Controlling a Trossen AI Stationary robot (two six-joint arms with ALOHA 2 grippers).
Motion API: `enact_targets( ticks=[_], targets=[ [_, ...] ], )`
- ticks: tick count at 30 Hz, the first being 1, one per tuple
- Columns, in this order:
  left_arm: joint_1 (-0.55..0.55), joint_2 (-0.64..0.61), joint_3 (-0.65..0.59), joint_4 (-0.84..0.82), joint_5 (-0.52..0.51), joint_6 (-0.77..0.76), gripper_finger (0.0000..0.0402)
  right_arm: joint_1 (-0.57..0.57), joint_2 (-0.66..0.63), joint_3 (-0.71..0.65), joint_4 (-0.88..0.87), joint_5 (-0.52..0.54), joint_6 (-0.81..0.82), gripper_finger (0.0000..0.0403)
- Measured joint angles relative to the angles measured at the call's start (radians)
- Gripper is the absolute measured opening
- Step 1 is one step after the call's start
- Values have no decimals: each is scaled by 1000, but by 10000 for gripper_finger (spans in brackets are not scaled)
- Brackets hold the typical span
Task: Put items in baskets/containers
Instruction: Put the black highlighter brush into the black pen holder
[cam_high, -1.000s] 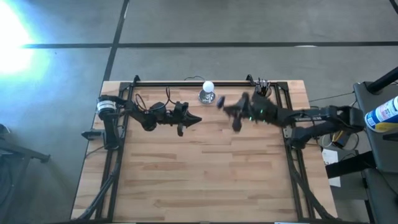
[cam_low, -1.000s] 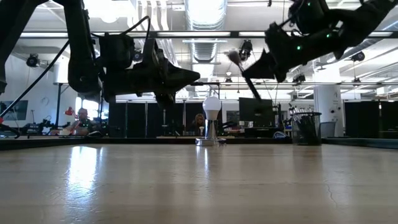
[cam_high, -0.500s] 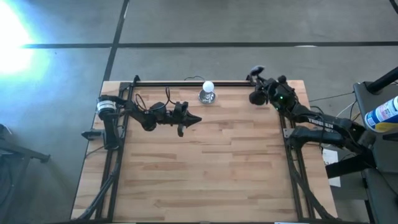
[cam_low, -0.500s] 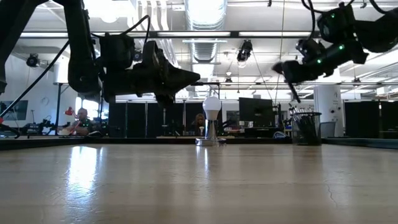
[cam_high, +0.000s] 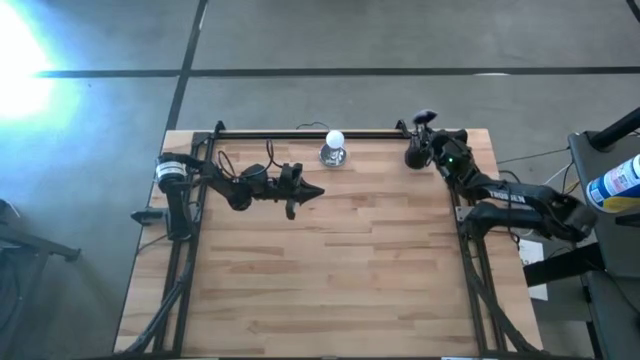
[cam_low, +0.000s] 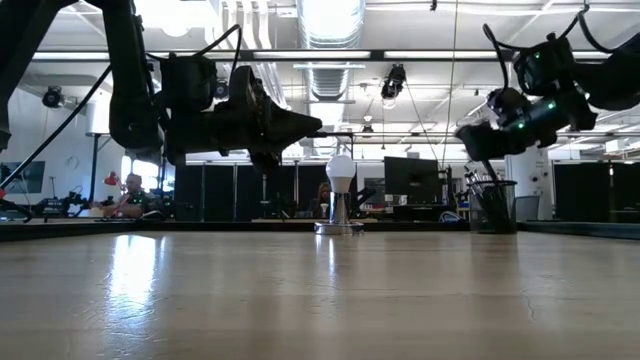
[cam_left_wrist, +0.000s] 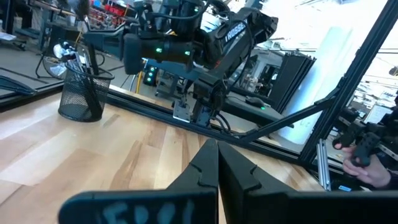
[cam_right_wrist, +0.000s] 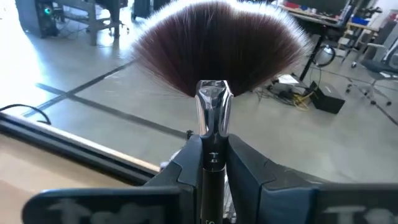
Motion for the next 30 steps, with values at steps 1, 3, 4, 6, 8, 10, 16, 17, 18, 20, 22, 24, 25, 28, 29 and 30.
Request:
enact_targets(
  ticks=[1, 3, 4, 6, 8, 10, 16, 17, 18, 20, 22, 24, 25, 28, 29, 30],
  targets=[
    [0, 0, 0, 0, 0, 0, 0, 0, 15, 0, 13, 0, 4, 47],
    [0, 0, 0, 0, 0, 0, 0, -2, 47, 8, 13, -2, 14, 47],
    [0, 0, 0, 0, 0, 0, 0, -4, 63, 13, 12, -3, 23, 47],
    [0, 0, 0, 0, 0, 0, 0, -6, 96, 24, 14, -3, 39, 47],
    [0, 0, 0, 0, 0, -1, 0, -6, 126, 30, 11, -1, 48, 49],
    [0, 0, 0, 0, 0, -1, 0, -6, 153, 38, 10, -2, 59, 55],
    [0, 0, 0, 0, -1, -3, 0, -6, 176, 75, -68, 2, 111, 90],
    [0, 0, 0, 0, -1, -3, 0, -6, 173, 86, -97, 8, 116, 94],
    [0, 0, 0, 0, -1, -3, 0, -6, 168, 99, -133, 19, 124, 98],
    [0, 0, 0, 0, -1, -3, 0, -6, 157, 127, -211, 24, 137, 105],
    [0, 0, 0, 0, -1, -3, 0, -6, 142, 159, -298, 24, 142, 109],
    [3, 0, 0, 0, -1, -2, 0, -5, 122, 196, -392, 21, 142, 112],
    [7, 0, -2, 0, -1, -2, 0, -5, 109, 214, -440, 17, 142, 113],
    [20, 0, -12, -6, 0, -2, 0, -5, 63, 257, -576, -7, 139, 109],
    [25, 0, -19, -7, 0, -2, 0, -5, 43, 265, -612, -19, 133, 104],
    [30, 0, -24, -7, 0, -2, 0, -5, 23, 268, -635, -32, 121, 99]
  ],
)
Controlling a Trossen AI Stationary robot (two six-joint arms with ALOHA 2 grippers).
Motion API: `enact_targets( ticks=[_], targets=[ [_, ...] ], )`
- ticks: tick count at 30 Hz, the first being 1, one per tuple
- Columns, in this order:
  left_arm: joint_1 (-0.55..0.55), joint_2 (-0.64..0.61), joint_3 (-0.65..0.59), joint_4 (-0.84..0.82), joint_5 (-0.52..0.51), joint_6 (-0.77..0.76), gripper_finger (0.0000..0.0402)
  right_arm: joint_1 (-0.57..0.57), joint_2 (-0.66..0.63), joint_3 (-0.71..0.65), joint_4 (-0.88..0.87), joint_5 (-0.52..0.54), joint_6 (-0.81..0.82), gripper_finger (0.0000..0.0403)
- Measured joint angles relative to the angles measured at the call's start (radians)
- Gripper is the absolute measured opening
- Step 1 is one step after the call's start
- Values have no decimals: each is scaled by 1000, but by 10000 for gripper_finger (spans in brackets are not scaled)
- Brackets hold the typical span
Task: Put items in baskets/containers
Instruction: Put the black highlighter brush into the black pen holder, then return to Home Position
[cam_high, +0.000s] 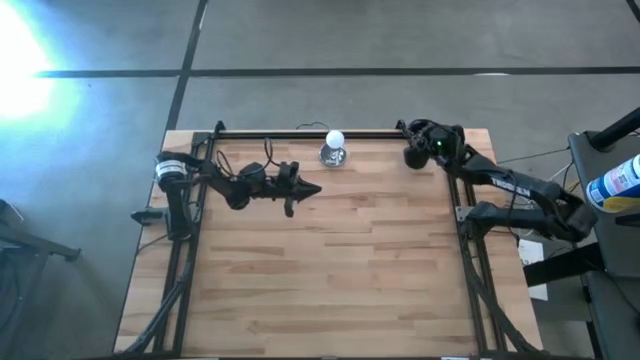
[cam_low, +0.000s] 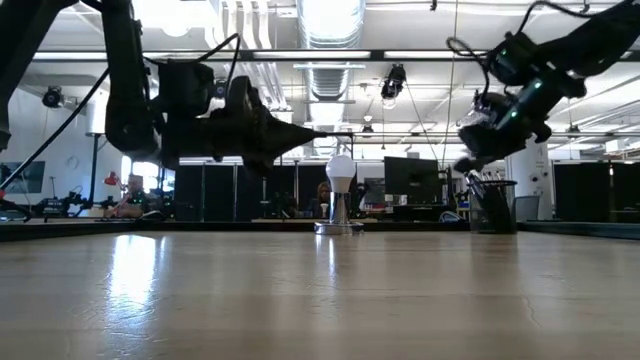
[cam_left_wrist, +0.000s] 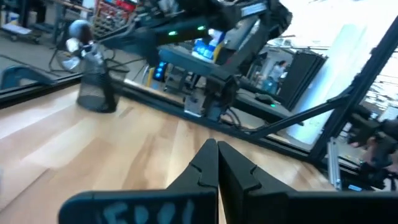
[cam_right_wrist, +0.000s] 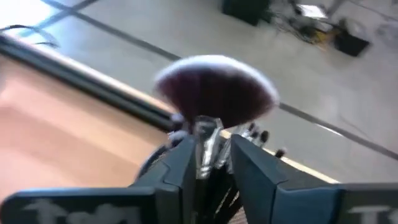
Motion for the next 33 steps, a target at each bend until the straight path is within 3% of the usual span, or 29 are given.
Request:
enact_targets(
  ticks=[4, 8, 12, 15, 18, 26, 33],
  targets=[
    [11, -52, -26, -90, -34, 49, 0, 0, -103, -21, -33, -117, -38, 64],
    [5, -196, -42, -371, -153, 189, 0, 8, -213, -82, -1, -334, -86, 20],
    [-20, -376, -52, -615, -268, 282, 0, 45, -308, -194, 160, -625, -113, 9],
    [-47, -492, -91, -675, -326, 322, 0, 77, -369, -282, 319, -754, -82, 8],
    [-71, -589, -165, -661, -346, 316, 0, 113, -424, -352, 418, -796, -53, 8],
    [-121, -819, -382, -659, -472, 262, 0, 176, -623, -448, 429, -798, -37, 8],
    [-123, -1044, -490, -679, -474, 235, 0, 178, -866, -475, 265, -810, -27, 8]
  ],
)
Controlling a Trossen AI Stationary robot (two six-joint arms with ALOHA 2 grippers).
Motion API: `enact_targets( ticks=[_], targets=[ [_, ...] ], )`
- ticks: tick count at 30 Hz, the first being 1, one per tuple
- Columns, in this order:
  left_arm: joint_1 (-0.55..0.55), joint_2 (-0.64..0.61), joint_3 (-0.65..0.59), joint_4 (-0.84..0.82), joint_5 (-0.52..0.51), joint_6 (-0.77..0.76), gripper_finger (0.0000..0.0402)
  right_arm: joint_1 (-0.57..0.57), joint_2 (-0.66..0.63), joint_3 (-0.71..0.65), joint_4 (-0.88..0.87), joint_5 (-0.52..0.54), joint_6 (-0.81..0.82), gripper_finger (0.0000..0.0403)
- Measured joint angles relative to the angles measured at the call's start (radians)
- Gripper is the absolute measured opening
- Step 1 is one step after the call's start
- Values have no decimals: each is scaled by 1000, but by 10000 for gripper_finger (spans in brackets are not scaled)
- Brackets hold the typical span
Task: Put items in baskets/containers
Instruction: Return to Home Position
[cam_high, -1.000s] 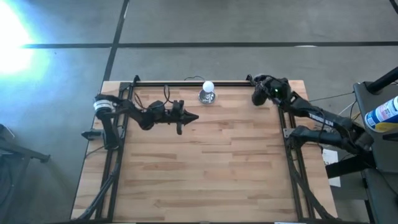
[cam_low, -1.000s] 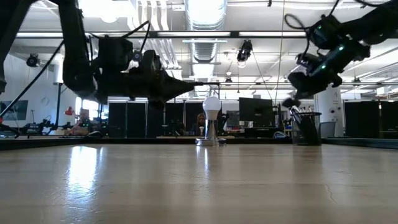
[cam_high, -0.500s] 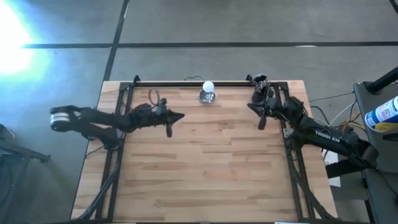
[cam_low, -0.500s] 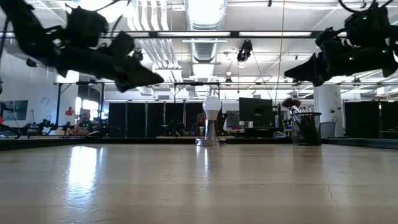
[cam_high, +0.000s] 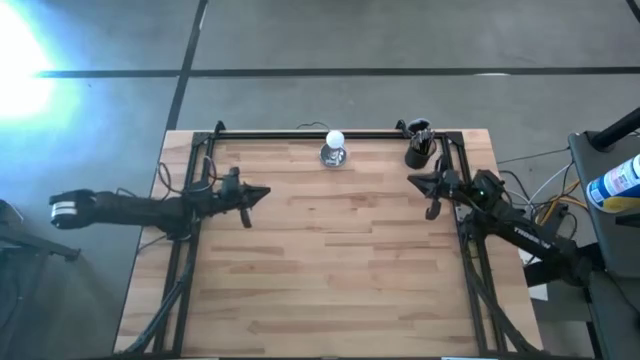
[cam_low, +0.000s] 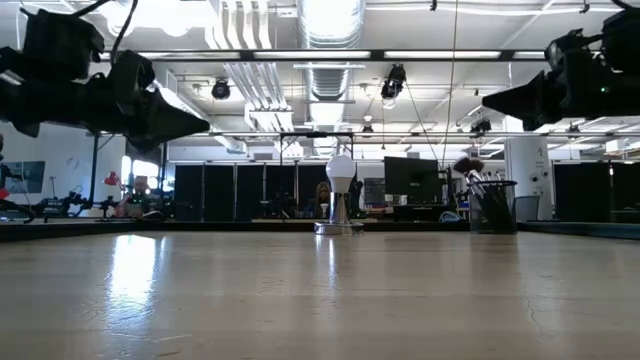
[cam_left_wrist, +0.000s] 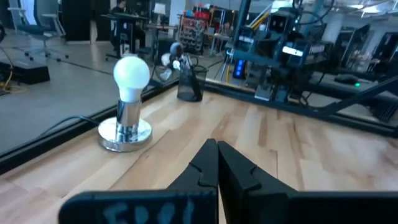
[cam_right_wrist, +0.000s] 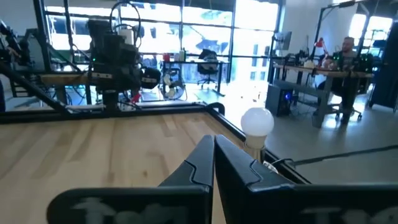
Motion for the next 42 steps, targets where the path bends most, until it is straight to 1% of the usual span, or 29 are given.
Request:
enact_targets(
  ticks=[2, 5, 10, 13, 16, 20, 26, 30, 38, 42],
  targets=[
    [0, -64, 2, -86, -7, 0, 0, 0, -73, 0, -64, 0, 0, 8],
    [0, -135, 1, -167, -33, 20, 0, 0, -178, 0, -155, 2, 2, 8],
    [-2, -245, 0, -263, -50, 33, 0, 9, -169, 3, -172, 31, -5, 8],
    [-2, -316, 0, -354, -51, 48, 0, 16, -178, 3, -170, 81, -19, 8],
    [-2, -396, 0, -439, -65, 49, 0, 18, -178, 3, -167, 107, -38, 8],
    [-2, -511, 0, -547, -78, 44, 0, 18, -178, 1, -167, 109, -42, 8],
    [-2, -688, -1, -719, -132, 22, 0, 18, -178, 0, -183, 109, -54, 8],
    [-2, -778, 0, -738, -115, 28, 0, 18, -178, 0, -189, 109, -53, 8],
    [-3, -759, -2, -743, -112, 75, 0, 18, -174, 0, -198, 125, -50, 8],
    [-2, -744, -2, -744, -112, 55, 0, 18, -162, 0, -197, 133, -48, 8]
  ],
)
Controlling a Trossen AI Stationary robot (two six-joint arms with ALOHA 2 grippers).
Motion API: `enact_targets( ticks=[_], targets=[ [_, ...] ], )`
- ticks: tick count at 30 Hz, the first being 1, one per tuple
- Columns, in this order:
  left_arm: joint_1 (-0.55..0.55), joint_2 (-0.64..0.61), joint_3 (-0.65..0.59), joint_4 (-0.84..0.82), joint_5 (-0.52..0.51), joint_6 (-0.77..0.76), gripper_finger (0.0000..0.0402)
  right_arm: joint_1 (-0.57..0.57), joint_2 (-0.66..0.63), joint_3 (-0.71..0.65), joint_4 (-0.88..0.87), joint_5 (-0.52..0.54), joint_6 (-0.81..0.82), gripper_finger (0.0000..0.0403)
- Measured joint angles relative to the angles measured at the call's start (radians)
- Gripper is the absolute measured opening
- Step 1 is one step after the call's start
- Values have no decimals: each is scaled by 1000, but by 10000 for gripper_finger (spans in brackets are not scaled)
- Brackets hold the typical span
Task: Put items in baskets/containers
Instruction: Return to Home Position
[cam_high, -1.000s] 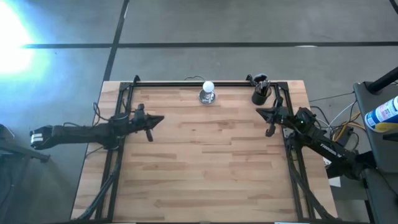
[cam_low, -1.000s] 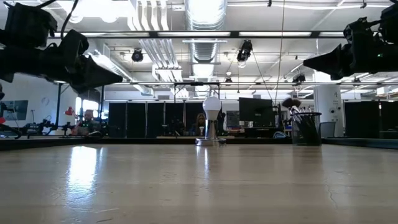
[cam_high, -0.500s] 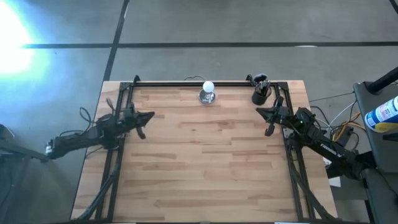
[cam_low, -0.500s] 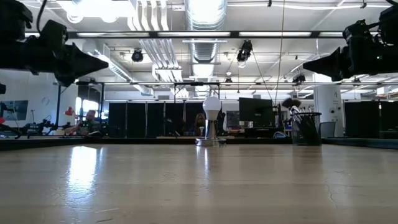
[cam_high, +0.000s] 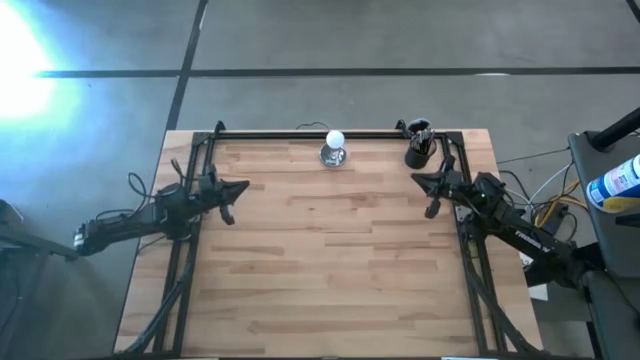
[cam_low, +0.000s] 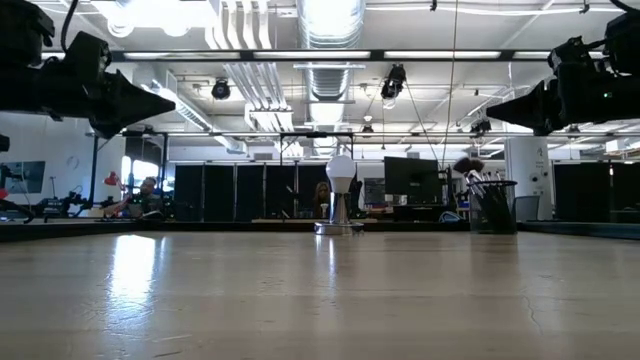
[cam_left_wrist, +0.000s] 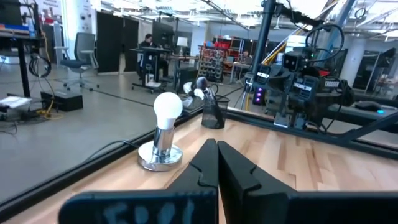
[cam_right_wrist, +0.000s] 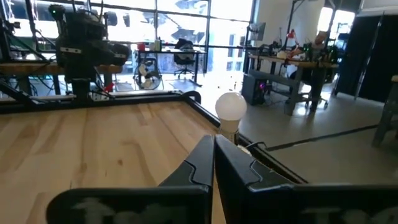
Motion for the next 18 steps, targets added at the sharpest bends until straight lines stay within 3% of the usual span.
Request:
enact_targets(
  ticks=[10, 18],
  targets=[
    [0, 11, -1, 10, -1, -49, 0, 0, 44, 0, 0, 6, 67, 8],
    [0, 12, -1, 10, -2, -51, 0, 0, 61, 0, -11, 79, 65, 9]
  ],
)
